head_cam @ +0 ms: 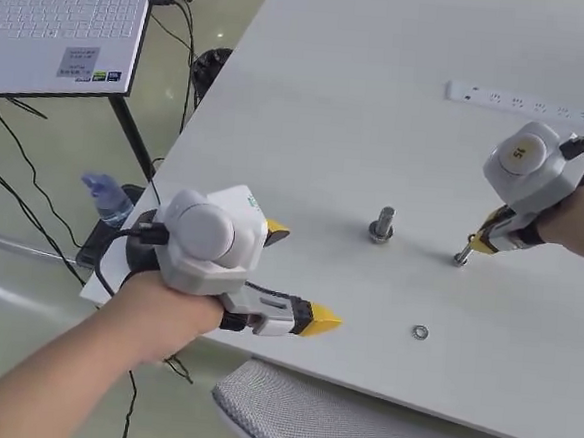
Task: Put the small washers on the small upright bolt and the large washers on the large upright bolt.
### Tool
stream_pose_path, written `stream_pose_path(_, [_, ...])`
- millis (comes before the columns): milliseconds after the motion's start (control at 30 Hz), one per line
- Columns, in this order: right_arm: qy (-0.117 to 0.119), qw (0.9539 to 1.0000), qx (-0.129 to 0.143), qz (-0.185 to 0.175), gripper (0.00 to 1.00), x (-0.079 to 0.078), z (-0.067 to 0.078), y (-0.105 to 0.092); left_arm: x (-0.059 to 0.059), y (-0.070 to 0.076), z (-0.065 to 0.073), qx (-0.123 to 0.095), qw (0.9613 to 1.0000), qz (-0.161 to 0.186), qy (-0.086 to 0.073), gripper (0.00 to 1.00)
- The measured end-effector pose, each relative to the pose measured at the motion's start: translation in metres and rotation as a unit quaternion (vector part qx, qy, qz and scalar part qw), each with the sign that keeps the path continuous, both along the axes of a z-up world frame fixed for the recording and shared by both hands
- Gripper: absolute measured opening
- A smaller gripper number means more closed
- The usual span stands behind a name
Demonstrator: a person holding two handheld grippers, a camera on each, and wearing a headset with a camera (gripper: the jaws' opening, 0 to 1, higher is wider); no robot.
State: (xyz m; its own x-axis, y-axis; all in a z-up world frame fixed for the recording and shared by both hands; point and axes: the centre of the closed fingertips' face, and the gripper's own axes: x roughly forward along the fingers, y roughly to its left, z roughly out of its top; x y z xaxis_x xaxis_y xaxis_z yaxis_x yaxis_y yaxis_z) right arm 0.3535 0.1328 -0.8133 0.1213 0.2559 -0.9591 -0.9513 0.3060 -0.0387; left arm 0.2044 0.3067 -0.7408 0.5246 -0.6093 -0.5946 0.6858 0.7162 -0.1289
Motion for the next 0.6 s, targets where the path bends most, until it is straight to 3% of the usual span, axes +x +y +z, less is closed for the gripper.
stream_pose_path(600, [0.005,1.0000,-0.005,0.003,0.13,-0.0041,-0.0071,0.0002,0.0029,0.0026,-0.0041,0.004,1.0000,0.001,0.003,0.75])
